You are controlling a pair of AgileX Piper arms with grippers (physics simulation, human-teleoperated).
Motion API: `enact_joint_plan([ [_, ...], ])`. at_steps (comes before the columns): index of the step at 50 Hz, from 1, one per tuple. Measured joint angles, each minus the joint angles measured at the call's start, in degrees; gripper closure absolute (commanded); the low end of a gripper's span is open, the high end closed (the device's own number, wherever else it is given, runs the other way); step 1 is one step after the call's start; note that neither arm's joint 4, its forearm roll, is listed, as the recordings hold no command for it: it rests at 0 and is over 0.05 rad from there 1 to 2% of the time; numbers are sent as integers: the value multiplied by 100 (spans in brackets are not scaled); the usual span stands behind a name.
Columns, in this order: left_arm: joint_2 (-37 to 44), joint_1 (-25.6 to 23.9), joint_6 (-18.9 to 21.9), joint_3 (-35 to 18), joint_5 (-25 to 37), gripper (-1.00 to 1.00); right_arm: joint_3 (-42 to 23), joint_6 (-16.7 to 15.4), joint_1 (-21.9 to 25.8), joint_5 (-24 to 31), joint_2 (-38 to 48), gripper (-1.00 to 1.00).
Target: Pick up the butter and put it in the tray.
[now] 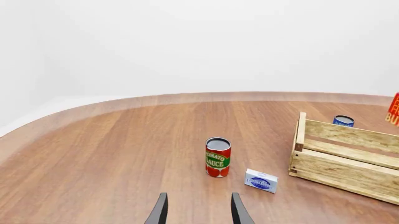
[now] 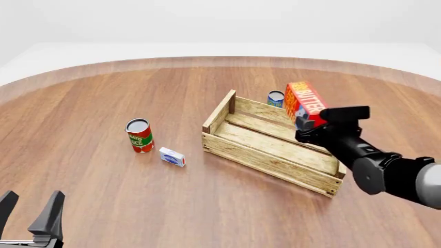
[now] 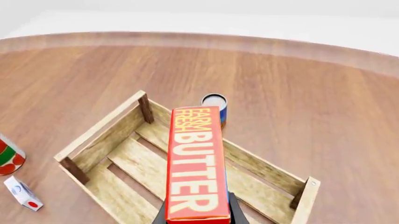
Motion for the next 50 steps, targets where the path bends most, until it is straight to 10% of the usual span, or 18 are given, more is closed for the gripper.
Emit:
enact_joint_plan([
  [50, 0, 0, 0, 0, 0, -100, 42, 146, -146, -117, 627, 100],
])
